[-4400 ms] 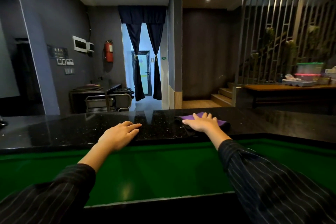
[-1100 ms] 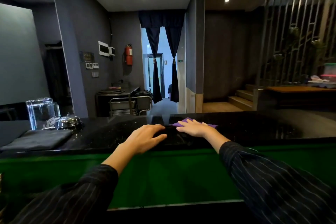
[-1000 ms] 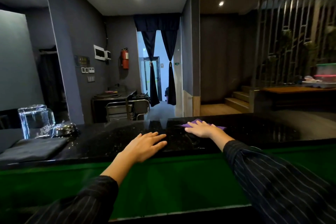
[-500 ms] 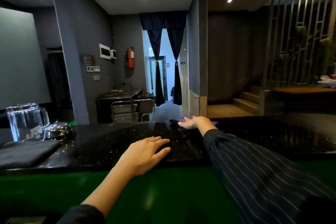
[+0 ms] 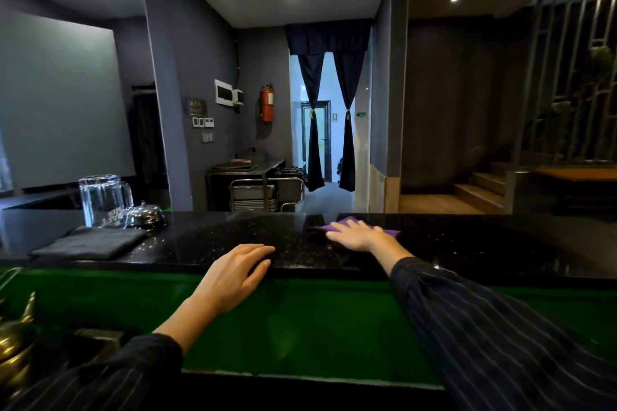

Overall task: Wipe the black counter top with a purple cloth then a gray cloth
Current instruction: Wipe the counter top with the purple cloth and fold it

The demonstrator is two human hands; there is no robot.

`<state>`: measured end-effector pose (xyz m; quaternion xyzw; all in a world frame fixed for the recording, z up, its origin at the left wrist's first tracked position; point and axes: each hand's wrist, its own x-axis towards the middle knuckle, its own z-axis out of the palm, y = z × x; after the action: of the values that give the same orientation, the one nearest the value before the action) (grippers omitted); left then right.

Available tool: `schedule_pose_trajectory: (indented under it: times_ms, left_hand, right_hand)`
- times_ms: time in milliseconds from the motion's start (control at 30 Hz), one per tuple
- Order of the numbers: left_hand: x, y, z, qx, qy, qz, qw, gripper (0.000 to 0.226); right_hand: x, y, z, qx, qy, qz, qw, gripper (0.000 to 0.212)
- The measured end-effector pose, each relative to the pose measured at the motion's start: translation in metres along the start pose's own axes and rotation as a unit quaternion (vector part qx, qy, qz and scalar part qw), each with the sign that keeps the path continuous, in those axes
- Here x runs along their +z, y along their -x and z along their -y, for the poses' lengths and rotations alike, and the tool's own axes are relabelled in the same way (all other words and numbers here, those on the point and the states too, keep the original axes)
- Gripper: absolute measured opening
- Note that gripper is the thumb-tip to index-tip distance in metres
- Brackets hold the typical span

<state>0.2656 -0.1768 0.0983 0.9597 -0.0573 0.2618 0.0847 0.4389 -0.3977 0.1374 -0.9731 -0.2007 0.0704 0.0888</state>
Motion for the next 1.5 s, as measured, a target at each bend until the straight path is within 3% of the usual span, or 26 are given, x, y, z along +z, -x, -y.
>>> schedule_pose_trajectory:
  times_ms: [133,333,567,700,800,933,1133,1267,1333,1500]
  left_hand:
    - [-0.006,0.029,0.008,-0.017,-0.066,0.058,0.996,0.064]
    - [-0.009,0.038,-0.009,-0.076,-0.067,0.090,0.991,0.066]
    - [-0.018,0.050,0.014,0.007,-0.057,0.094,0.994,0.072]
    - [-0.029,0.051,0.041,0.044,-0.074,0.096,0.992,0.071]
    - [-0.044,0.045,0.076,-0.006,-0.072,0.092,0.993,0.074]
    - [-0.052,0.052,0.123,-0.057,-0.122,0.160,0.978,0.080]
    - [-0.042,0.055,0.133,-0.037,-0.143,0.071,0.986,0.077]
    - [-0.036,0.065,0.138,-0.024,-0.138,0.024,0.990,0.078]
    - [-0.034,0.068,0.139,-0.022,-0.123,0.008,0.992,0.079]
    - [-0.024,0.073,0.138,-0.026,-0.121,-0.017,0.992,0.081]
  right_hand:
    - [-0.008,0.029,-0.039,0.069,-0.016,-0.010,0.997,0.067]
    - [0.007,0.053,-0.008,0.214,0.037,-0.052,0.975,0.072]
    - [0.022,0.057,0.056,0.275,0.067,-0.047,0.958,0.088]
    - [0.030,0.047,0.099,0.268,0.057,-0.052,0.960,0.086]
    - [0.034,0.037,0.135,0.248,0.045,-0.059,0.966,0.084]
    - [0.042,0.023,0.188,0.185,0.040,-0.048,0.981,0.083]
    - [0.053,-0.006,0.263,-0.001,0.028,-0.020,0.999,0.076]
    - [0.052,-0.012,0.252,-0.084,0.028,0.020,0.996,0.068]
    - [0.046,-0.019,0.224,-0.070,0.020,0.016,0.997,0.066]
    - [0.029,-0.044,0.146,0.081,0.001,-0.015,0.997,0.070]
